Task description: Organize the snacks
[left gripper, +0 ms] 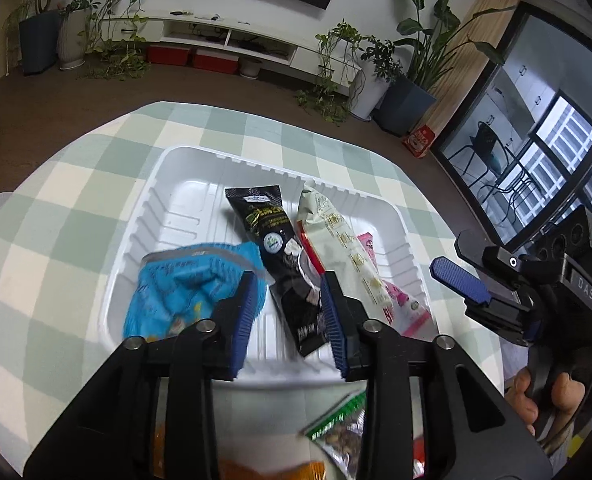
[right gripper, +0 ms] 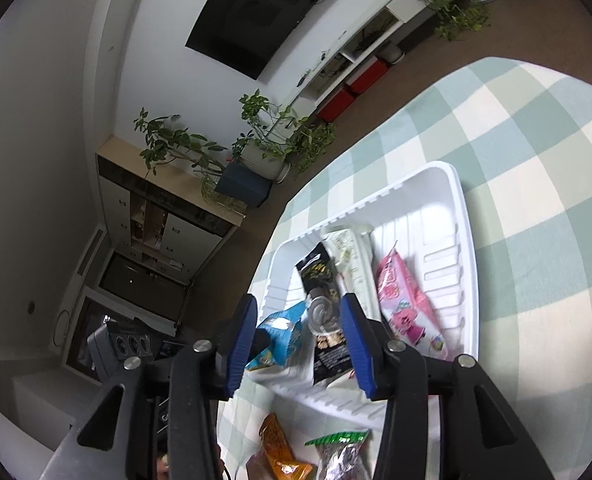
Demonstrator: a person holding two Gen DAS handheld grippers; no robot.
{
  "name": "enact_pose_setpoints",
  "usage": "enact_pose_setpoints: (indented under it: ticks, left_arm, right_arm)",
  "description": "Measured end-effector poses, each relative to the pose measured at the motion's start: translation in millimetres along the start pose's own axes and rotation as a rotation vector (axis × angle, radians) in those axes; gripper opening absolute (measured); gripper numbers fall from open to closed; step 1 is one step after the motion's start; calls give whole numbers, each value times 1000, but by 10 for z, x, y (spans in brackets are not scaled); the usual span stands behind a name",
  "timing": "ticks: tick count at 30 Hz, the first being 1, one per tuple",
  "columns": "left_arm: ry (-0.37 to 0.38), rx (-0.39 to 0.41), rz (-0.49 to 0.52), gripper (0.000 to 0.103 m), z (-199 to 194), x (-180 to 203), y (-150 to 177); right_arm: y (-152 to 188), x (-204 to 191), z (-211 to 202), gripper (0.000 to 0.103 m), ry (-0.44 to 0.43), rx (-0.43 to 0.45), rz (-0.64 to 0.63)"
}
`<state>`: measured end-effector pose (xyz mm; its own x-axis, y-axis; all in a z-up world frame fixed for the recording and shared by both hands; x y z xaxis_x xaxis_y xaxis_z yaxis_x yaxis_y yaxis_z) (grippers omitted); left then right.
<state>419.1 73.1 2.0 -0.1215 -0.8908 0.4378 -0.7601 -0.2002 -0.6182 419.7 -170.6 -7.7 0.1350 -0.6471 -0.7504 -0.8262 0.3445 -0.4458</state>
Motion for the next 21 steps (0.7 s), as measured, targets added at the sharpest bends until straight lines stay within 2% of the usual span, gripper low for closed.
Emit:
enact_pose_setpoints:
  ticks: [1,2,14,21]
  left_arm:
    - [2,6,-1,44,-67,9,36]
    - [6,20,-4,47,-160,6,79]
    - [-11,41,-7,47,-924,29,730]
    - [-22,36,-32,50,-1237,-58,1150]
  right_arm:
    - [24,-30,-37,50,-1,1,-8]
    - [46,-42,-63,50,-3,1,-14]
    - [622,-260,-702,57,-12,49,-92]
    - [1127,-211,-1042,60,10,57,-90]
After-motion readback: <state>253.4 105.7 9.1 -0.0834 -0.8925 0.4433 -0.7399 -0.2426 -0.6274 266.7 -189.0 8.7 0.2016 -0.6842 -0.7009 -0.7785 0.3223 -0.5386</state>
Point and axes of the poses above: each gripper's, at about its wrist camera, not at the fingertips, and z roughly the way its jaws point, x to its right, y to its underside, the point moved 1 cm from there along z, roughly the way its jaws point, and after that the axes turned 7 degrees about y, right-handed, at the moved point
